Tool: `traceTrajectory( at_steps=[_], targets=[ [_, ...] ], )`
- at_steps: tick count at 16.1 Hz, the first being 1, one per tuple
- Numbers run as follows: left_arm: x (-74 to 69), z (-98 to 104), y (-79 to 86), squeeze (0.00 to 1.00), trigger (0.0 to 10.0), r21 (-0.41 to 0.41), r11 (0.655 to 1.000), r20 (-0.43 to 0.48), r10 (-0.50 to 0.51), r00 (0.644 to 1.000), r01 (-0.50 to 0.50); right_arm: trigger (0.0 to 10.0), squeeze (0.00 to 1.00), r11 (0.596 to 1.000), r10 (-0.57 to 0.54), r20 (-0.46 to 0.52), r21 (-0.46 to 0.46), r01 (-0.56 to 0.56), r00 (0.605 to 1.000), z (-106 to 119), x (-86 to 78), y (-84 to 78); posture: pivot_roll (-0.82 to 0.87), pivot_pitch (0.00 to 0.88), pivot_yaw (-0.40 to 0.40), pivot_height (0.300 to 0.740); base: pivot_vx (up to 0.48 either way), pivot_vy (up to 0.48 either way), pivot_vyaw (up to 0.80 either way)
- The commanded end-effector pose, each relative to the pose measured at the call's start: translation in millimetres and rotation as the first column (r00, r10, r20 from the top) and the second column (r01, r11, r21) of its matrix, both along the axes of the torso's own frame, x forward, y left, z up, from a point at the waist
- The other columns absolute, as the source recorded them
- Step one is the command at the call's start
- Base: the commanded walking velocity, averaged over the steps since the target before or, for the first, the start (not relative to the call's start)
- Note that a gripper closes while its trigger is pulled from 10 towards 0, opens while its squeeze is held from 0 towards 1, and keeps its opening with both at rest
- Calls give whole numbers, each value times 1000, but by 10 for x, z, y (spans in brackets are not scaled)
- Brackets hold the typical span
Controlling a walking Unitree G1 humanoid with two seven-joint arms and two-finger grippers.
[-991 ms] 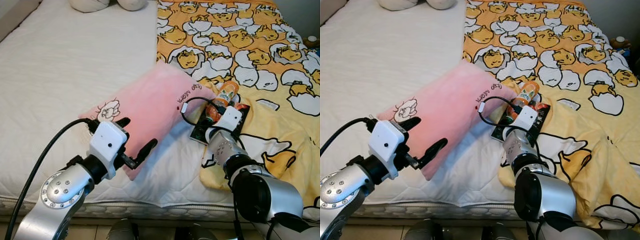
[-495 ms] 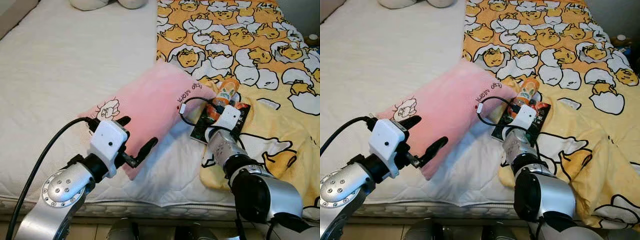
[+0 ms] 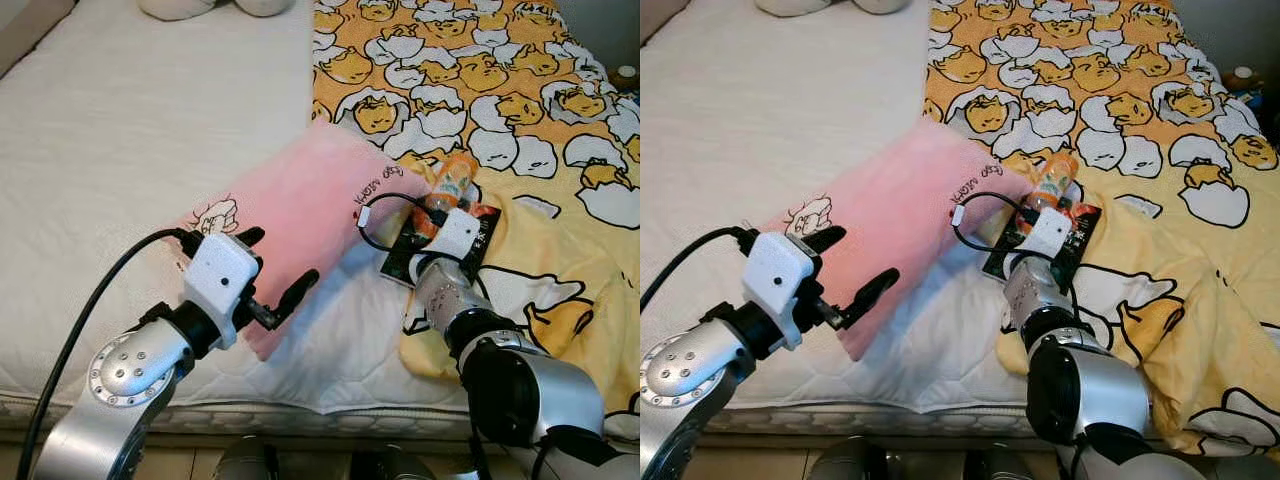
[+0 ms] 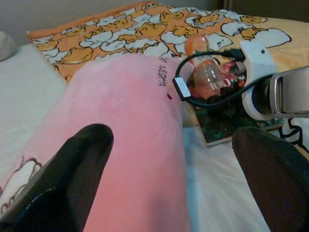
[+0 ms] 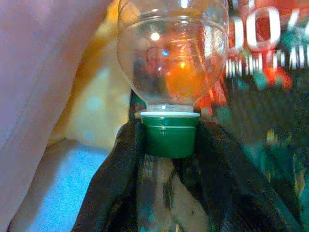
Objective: Clean up the room
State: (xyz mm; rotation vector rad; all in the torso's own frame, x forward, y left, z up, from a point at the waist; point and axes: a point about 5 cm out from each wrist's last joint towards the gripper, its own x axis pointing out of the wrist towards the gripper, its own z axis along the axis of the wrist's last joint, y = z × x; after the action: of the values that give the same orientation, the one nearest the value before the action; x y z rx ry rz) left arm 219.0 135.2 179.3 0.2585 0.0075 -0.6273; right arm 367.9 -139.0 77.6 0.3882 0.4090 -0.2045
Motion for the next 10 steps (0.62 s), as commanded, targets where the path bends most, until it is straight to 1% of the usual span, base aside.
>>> traceTrajectory(
  at_steps=[1, 3, 5, 6, 7, 8, 9, 10],
  targets=[
    [11, -6, -16, 0, 10000, 5, 1000, 3, -9, 1000, 9, 0, 0, 998, 27, 89, -56, -22, 996, 172, 88, -10, 239, 148, -21, 740, 0, 0, 0],
    [31, -5, -25, 0, 10000, 1, 1000, 8, -8, 1000, 8, 0, 0, 993, 42, 158, -116, -24, 987, 288, 134, -45, 224, 139, -23, 740, 0, 0, 0],
    [70, 1, -42, 0, 10000, -5, 1000, 22, -8, 1000, 8, 0, 0, 983, 22, 242, -181, 22, 970, 417, 161, -160, 204, 126, -26, 740, 0, 0, 0],
    [86, 2, -43, 0, 10000, -5, 1000, 26, -7, 1000, 7, 0, 0, 977, 27, 266, -212, 32, 964, 454, 165, -187, 199, 122, -27, 740, 0, 0, 0],
    [129, 0, -46, 0, 10000, -4, 1000, 42, 13, 999, -12, 0, 0, 956, 46, 326, -289, 54, 944, 533, 158, -241, 182, 107, -31, 740, 0, 0, 0],
    [175, -19, -49, 0, 10000, -14, 999, 39, 49, 998, -48, 0, 0, 933, 68, 371, -354, 73, 926, 585, 132, -281, 173, 98, -35, 740, 0, 0, 0],
    [200, -33, -47, 0, 10000, -40, 997, 24, 73, 997, -72, 0, 0, 924, 85, 392, -376, 75, 916, 596, 103, -285, 165, 87, -42, 740, 0, 0, 0],
    [299, -96, 14, 0, 10000, -86, 976, -11, 201, 980, -201, 0, 0, 893, 147, 450, -444, 78, 881, 619, -61, -278, 145, 63, -58, 740, 0, 0, 0]
  ],
)
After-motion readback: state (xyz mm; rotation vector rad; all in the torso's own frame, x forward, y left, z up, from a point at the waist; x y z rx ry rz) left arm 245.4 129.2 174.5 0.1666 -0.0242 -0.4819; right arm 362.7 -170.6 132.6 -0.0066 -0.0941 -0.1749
